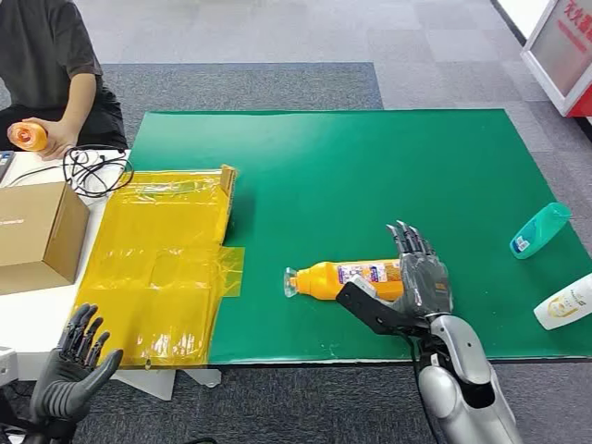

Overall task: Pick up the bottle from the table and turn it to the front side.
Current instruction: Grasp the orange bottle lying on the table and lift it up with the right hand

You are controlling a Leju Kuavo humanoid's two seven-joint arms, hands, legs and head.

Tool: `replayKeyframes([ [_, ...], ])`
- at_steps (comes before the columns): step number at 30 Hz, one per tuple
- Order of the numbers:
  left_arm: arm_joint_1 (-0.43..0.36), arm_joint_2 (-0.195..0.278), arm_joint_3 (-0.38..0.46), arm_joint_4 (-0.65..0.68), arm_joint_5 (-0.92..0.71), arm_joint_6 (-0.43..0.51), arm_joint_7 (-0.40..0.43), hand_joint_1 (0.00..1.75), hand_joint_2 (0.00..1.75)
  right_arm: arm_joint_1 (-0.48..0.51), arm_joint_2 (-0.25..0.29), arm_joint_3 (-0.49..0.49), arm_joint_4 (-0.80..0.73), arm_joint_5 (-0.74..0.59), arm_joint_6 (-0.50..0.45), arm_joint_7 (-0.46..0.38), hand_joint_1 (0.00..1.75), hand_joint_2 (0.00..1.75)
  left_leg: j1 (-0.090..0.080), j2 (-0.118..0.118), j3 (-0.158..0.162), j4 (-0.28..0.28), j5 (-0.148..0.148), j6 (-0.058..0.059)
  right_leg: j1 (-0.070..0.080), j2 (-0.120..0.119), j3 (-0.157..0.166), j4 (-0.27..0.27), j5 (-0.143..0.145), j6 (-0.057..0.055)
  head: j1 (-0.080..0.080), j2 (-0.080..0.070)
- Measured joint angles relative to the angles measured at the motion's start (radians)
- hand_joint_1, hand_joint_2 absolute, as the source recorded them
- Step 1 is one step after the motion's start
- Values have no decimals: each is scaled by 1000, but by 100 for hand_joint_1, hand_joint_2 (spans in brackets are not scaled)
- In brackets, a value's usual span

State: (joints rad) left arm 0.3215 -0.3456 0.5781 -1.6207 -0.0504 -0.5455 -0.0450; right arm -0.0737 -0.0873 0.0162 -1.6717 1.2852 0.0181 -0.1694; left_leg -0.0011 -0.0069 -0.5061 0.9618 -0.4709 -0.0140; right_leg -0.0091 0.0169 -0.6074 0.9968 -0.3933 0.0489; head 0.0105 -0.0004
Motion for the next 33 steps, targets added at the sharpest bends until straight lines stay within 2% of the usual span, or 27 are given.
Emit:
replayKeyframes([
  [2, -3, 0, 9, 5, -10, -13, 0, 0, 175, -15, -18, 7, 22, -3, 24, 3, 0, 175, 0, 0, 0, 0, 0, 0, 0, 0, 0, 0, 0, 0, 0, 0],
  [7, -15, 1, 46, 29, -53, -73, -8, 0, 175, -85, -101, 49, 137, -59, 124, 8, 0, 175, 0, -1, 0, 0, 0, 0, 0, -1, 0, 0, 0, 0, 0, 0],
  [14, -28, 4, 82, 45, -83, -100, -48, 0, 175, -154, -183, 110, 265, -129, 168, 17, 0, 175, -1, -1, 0, 0, 0, 0, 0, -1, 0, 0, 0, 0, 0, 0],
  [21, -42, 7, 91, 52, -94, -99, -79, 0, 175, -200, -209, 149, 341, -167, 190, 37, 0, 175, 0, -1, 0, 0, 0, 0, 0, -1, -1, 0, 0, 0, 0, 0],
  [33, -60, 15, 76, 75, -110, -88, -113, 0, 175, -361, -210, 239, 535, -182, 191, 37, 0, 175, -1, 0, 0, 0, 1, 1, 0, -1, -1, 0, 1, 1, 0, 0],
])
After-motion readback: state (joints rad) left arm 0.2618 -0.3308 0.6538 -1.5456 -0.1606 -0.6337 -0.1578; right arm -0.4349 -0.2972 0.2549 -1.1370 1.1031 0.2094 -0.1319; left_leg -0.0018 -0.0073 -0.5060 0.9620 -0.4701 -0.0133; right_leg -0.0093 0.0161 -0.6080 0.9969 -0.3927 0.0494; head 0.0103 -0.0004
